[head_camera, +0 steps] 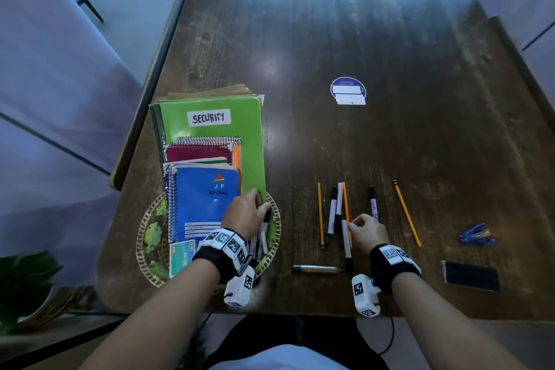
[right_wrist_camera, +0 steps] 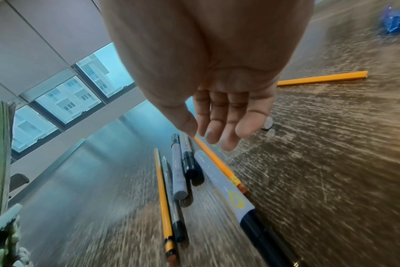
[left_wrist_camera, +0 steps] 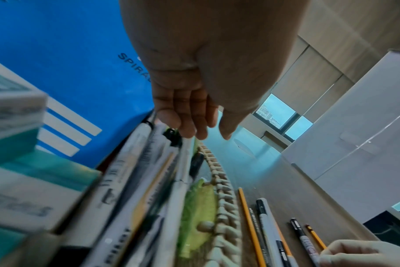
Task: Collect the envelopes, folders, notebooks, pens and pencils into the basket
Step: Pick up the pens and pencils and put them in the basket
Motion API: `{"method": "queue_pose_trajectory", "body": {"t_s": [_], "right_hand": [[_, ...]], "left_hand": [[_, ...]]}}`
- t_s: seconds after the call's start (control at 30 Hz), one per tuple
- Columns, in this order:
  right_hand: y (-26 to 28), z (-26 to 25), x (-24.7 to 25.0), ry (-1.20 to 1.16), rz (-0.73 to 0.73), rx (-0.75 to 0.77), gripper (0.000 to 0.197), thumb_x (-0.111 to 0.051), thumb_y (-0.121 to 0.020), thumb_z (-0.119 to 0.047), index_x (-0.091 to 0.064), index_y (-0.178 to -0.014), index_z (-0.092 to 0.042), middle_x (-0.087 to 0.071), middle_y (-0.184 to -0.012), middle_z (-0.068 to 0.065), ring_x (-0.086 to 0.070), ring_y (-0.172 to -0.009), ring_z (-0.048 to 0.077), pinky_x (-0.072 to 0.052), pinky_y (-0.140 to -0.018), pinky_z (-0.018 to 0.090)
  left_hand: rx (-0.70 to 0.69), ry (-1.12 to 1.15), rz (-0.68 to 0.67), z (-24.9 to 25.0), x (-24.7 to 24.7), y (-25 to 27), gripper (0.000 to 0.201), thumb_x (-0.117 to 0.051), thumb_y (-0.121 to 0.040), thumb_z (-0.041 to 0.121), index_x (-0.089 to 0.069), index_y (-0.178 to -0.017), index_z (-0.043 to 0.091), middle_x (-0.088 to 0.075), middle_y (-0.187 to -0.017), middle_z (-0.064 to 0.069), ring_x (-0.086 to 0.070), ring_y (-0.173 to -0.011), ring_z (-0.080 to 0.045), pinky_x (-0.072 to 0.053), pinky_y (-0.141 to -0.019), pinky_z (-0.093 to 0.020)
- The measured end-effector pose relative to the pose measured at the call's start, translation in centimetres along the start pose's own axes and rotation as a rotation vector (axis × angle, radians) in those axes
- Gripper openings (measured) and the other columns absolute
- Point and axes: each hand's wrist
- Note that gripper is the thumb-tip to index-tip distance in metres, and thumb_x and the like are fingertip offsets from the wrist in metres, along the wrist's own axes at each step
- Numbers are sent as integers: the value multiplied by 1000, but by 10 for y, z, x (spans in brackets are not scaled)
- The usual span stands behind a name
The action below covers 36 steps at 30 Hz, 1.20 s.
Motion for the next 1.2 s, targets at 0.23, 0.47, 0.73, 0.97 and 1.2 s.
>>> {"method": "queue_pose_trajectory", "body": {"t_s": [0.23, 0.47, 0.73, 0.97, 1.2], "right_hand": [[-20, 12, 24, 50, 161, -33, 19, -60, -91, -25, -57, -108, -17, -52, -114, 5, -57, -98, 22, -50, -82, 37], [-50, 19, 36, 114, 49, -95, 41, -65, -91, -35, -51, -122, -12, -53, -122, 11, -58, -107, 28, -49, -85, 38], [-52, 19, 43, -46, -35, -48, 14, -60, -95, -27, -57, -105, -17, -63, -100, 4, -63, -79, 15, -52, -65, 30], [-7, -8, 32, -273, -151, 235, 9, -62, -94, -30, -62, -100, -24, -66, -92, -5, -65, -82, 8, -56, -69, 28], [16, -44, 13, -301, -200, 463, 8, -63, -91, -25, -64, -98, -22, -68, -87, -7, -63, -80, 7, -51, -71, 27]], "left_hand": [[-171, 162, -85, 49, -22, 1, 18, -59, -97, 36, -57, -88, 21, -61, -78, 8, -59, -74, -10, -44, -63, -22], [-178, 161, -160, 92, -50, -2, 17, -58, -97, 38, -62, -93, 22, -63, -84, 8, -60, -78, -10, -46, -66, -23], [-121, 197, -182, 108, -72, -3, 23, -58, -96, 43, -66, -107, 24, -69, -98, 8, -63, -91, -8, -56, -84, -33], [-111, 256, -154, 123, -82, -6, 36, -57, -96, 44, -66, -122, 20, -70, -111, 6, -63, -101, -7, -53, -90, -28], [-29, 327, -71, 110, -67, -10, 24, -67, -90, 42, -64, -88, 19, -66, -79, 6, -62, -74, -8, -47, -64, -19]]}}
Point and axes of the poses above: each hand's wrist, its own y-axis away from the middle knuckle, its own x-axis out of the back of the hand, z = x × y
